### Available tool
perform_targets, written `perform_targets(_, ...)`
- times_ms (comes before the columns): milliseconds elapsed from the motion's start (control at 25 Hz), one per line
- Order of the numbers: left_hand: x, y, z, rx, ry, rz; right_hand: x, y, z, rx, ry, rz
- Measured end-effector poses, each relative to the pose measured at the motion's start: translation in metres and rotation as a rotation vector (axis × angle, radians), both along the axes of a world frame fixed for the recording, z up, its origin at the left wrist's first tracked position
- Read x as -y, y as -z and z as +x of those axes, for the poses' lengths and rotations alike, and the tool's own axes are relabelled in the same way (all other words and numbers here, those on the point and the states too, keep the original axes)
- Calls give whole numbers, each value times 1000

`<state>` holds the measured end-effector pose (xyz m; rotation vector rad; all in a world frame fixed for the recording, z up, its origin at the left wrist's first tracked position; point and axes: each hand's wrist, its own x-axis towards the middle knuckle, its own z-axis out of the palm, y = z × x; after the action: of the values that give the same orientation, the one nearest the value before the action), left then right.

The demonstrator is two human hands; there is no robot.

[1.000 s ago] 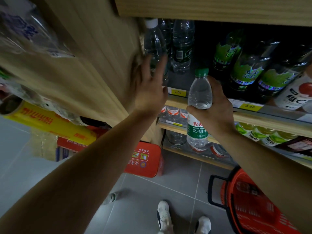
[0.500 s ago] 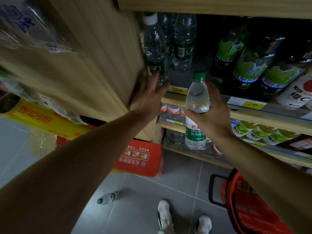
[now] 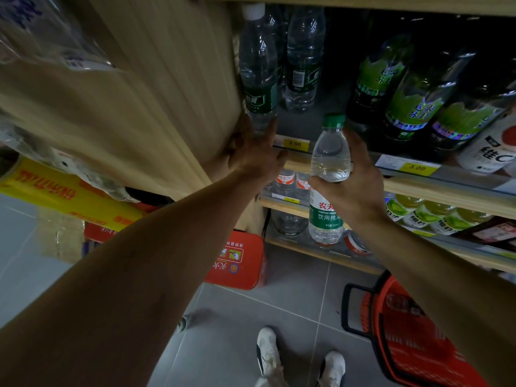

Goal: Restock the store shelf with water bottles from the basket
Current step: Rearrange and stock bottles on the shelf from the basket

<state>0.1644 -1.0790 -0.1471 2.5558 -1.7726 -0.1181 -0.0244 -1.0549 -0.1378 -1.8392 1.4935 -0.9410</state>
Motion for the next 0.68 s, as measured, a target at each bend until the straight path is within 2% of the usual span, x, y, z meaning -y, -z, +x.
perform_targets(200,1,2,8,-40,18,45,-6,-3,1,-14,-1,-1)
perform_targets(320,-15,-7,13,-77,97,10,-16,-19,-1,-9,10,5)
perform_targets(440,-49,-25,14,-311,157,-73,-34,-48,-5,11,2,-1)
perform_targets(680,-128,-73,-3,-595,237,-203,-82,-122,-17,122,-4,-11)
